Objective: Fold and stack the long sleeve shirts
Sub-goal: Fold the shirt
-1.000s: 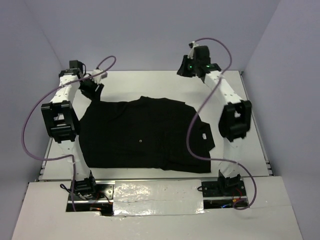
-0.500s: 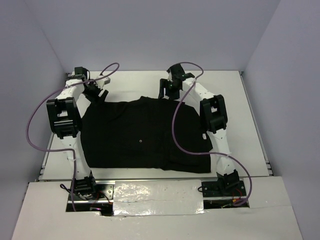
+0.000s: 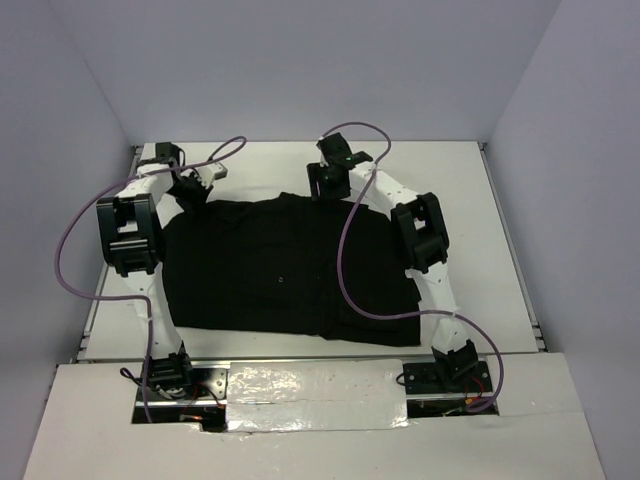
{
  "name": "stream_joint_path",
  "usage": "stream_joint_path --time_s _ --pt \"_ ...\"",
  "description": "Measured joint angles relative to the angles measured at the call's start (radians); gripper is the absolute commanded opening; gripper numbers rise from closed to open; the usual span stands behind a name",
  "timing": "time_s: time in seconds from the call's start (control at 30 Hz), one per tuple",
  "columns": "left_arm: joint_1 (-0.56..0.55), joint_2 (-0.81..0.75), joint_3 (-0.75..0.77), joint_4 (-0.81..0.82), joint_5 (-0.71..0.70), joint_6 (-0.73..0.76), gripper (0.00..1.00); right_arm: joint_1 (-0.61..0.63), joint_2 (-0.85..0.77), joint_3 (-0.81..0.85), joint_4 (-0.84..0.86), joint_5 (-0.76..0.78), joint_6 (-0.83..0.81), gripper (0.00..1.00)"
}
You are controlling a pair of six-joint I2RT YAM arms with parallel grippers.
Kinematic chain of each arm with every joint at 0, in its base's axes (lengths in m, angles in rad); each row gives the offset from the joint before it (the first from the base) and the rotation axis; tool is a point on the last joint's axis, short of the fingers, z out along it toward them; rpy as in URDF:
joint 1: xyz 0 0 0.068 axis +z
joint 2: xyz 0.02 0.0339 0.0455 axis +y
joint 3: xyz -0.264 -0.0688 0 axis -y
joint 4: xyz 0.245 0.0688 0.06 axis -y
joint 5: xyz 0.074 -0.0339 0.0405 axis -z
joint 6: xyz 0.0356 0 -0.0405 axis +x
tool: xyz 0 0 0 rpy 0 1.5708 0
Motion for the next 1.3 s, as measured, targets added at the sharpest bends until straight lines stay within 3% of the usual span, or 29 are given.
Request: stream_joint_path --time_s 0.2,0.5,0.57,0.73,0.93,0.97,1.03,1.13,1.23,1.3 --pt "-0.005 -0.077 -0.1 0.0 0.003 0.028 0.0 0.021 -0.053 -0.023 0.069 0.088 0.017 0.71" --pt "-0.031 -0.248 -0.207 -0.101 0.002 0.119 0.0 0.033 -0.063 -0.015 0.262 -0.003 0.037 0.71" --pt "-0.04 -0.285 -0.272 -0.112 -0.005 0.134 0.0 0.04 -0.056 0.018 0.264 -0.014 0.053 0.71" --pt "-0.054 -0.286 -0.373 -0.153 -0.006 0.138 0.0 0.072 0.09 0.293 0.222 -0.032 0.093 0.72" --pt "-0.053 -0.286 -0.379 -0.17 0.021 0.131 0.0 0.124 0.179 0.304 0.148 -0.036 0.172 0.7" --pt "-0.053 -0.286 -0.379 -0.175 0.026 0.131 0.0 0.132 0.205 0.316 0.126 -0.035 0.185 0.63" --pt "-0.053 -0.286 -0.379 -0.18 0.03 0.132 0.0 0.143 0.253 0.333 0.104 -0.026 0.206 0.62" --pt "-0.053 -0.29 -0.389 -0.182 0.031 0.132 0.0 0.148 0.248 0.343 0.104 -0.003 0.235 0.5" --pt "-0.053 -0.299 -0.41 -0.191 0.031 0.132 0.0 0.148 0.254 0.342 0.074 0.029 0.26 0.26" --pt "-0.053 -0.305 -0.423 -0.194 0.031 0.132 0.0 0.148 0.254 0.343 0.064 0.044 0.272 0.15"
